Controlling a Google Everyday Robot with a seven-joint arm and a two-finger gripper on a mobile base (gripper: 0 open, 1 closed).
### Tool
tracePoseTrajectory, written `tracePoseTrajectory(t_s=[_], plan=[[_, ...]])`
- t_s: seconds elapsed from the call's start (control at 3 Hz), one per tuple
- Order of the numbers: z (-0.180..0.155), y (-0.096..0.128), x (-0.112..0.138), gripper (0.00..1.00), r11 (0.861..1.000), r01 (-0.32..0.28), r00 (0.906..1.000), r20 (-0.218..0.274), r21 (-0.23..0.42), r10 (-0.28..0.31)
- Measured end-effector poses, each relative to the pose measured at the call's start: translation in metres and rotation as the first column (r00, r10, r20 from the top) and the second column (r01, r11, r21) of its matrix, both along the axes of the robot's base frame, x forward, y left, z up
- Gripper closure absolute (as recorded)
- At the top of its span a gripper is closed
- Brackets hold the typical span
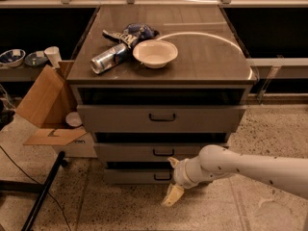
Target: Open bottom drawer
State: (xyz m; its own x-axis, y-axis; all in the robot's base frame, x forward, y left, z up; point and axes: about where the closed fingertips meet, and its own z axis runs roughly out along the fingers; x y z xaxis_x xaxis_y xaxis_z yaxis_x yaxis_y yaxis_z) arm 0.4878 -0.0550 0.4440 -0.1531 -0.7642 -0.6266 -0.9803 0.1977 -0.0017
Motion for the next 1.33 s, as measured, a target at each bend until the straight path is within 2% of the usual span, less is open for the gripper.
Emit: tracePoseTrajectory(t_s=[0.33,0.67,1.0,1.33], plan=[[-0.063,0.026,0.001,0.0,0.999,0.025,0.9992,-0.032,0.02,-0.024],[-0.101,0.038,0.008,0.0,0.998,0.064,0.9975,-0.03,0.02,-0.063],[-0.135,0.048,0.022,0.0,0.996,0.094,0.9955,-0.014,-0.001,-0.094],[-0.165,0.053,0.035,0.0,0.994,0.111,0.9934,0.03,0.003,-0.111]])
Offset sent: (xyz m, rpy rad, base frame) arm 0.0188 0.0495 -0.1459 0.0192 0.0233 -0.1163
